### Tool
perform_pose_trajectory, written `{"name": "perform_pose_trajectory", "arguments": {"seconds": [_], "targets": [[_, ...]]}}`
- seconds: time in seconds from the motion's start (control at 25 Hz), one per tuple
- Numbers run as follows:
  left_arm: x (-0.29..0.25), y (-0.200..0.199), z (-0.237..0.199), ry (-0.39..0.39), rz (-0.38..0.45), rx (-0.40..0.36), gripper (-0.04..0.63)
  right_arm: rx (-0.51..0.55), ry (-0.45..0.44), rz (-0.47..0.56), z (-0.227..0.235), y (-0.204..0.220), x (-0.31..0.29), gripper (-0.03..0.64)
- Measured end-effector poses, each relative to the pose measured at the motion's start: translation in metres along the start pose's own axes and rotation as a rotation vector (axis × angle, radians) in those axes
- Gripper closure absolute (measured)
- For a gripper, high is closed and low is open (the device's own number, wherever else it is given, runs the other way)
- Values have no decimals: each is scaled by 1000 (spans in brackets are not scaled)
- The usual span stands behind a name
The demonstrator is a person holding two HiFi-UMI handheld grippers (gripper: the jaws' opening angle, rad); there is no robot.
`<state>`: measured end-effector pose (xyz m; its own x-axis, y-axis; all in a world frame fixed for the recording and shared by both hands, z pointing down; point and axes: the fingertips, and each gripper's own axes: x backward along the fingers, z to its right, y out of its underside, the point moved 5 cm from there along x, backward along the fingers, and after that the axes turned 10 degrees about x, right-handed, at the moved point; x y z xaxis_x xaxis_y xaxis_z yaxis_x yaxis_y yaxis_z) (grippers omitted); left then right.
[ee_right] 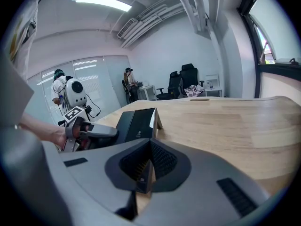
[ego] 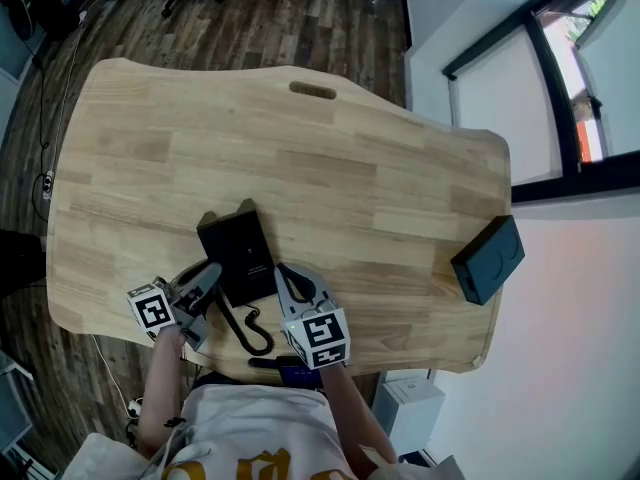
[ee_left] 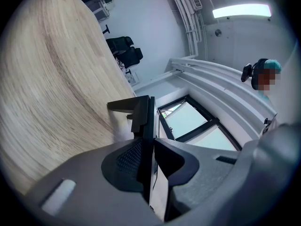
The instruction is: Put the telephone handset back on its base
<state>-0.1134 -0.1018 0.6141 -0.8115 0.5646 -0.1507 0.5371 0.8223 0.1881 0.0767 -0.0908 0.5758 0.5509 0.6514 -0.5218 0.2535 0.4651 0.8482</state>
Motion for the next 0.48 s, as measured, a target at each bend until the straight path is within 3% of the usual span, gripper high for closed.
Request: {"name": "perform_pose_trajectory", "arguments": {"seconds": [0.48], "targets": [[1,-2,0,-82,-15,-82,523,7,6,13,0,-4,5,611]]}}
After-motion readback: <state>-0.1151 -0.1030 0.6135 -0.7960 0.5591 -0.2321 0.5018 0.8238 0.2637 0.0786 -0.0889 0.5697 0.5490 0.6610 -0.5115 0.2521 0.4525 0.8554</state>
